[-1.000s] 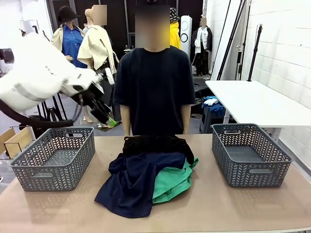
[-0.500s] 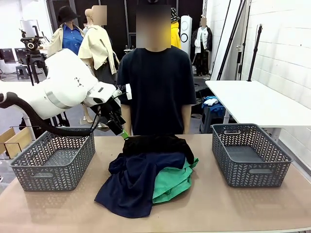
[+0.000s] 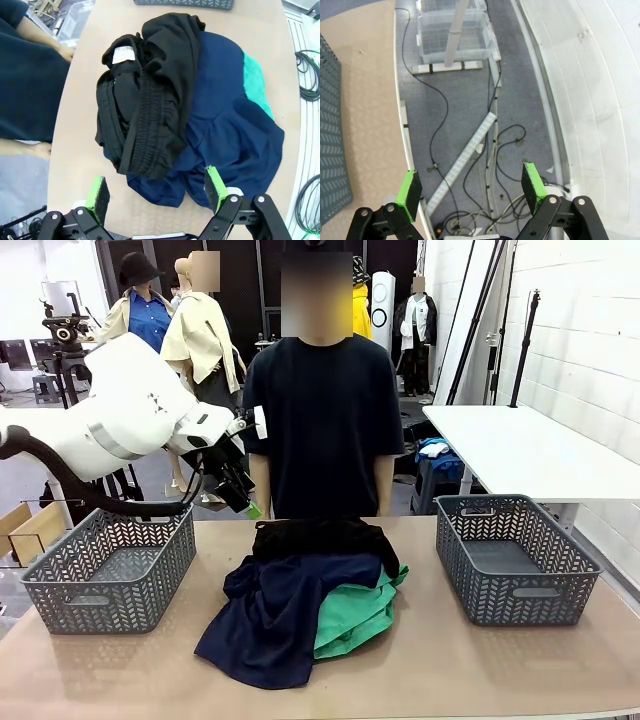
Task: Sort the tops and bottoms.
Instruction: Lift clothes from the center of the table with your left hand.
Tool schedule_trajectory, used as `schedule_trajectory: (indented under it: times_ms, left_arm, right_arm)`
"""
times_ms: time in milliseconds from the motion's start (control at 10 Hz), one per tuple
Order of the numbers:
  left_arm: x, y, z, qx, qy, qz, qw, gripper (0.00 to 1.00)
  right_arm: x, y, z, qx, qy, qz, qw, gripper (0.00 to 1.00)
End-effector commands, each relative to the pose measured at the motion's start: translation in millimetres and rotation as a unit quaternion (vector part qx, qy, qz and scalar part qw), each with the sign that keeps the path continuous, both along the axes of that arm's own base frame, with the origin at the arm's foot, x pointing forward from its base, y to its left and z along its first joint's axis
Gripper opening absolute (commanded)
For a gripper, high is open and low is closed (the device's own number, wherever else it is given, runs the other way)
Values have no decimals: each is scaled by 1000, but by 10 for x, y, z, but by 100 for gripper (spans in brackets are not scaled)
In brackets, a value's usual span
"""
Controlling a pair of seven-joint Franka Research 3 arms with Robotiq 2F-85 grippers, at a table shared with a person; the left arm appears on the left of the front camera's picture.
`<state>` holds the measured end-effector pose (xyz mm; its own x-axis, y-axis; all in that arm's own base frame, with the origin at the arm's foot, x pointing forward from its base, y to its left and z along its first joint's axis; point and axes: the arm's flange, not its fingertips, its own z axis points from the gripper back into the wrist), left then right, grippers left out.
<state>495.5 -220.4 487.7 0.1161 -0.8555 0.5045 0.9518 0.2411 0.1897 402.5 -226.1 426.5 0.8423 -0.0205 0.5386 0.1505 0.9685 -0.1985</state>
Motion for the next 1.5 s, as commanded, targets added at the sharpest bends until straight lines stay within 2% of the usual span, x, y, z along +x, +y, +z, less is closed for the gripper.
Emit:
schedule_trajectory:
  times_ms: [0,100,400,600,900,1100,1300,1400]
  left_arm:
    - [381,-123,-95,-27,13,-2,1000,100]
    - [486,-217,-159,-40,33,-36,998,100]
    - [749,-515,-345,-44,69,-74,994,100]
    - [766,-745,-472,-41,100,-115,988,100]
    - [752,-929,-677,-43,128,-133,982,100]
    - [732,-1013,-820,-32,123,-131,983,100]
    - [707,-1035,-904,-23,139,-148,979,100]
    - [677,-1047,-902,-24,135,-153,979,85]
  right_arm:
    - [9,-18,5,-1,3,0,1000,100]
    - [9,-18,5,-1,3,0,1000,100]
    - [9,-18,5,-1,3,0,1000,100]
    - [9,-18,5,-1,3,0,1000,100]
    - [9,-18,5,-1,3,0,1000,100]
    - [9,-18,5,-1,3,0,1000,100]
    - [9,-18,5,-1,3,0,1000,100]
    - [9,-18,5,-1,3,0,1000,100]
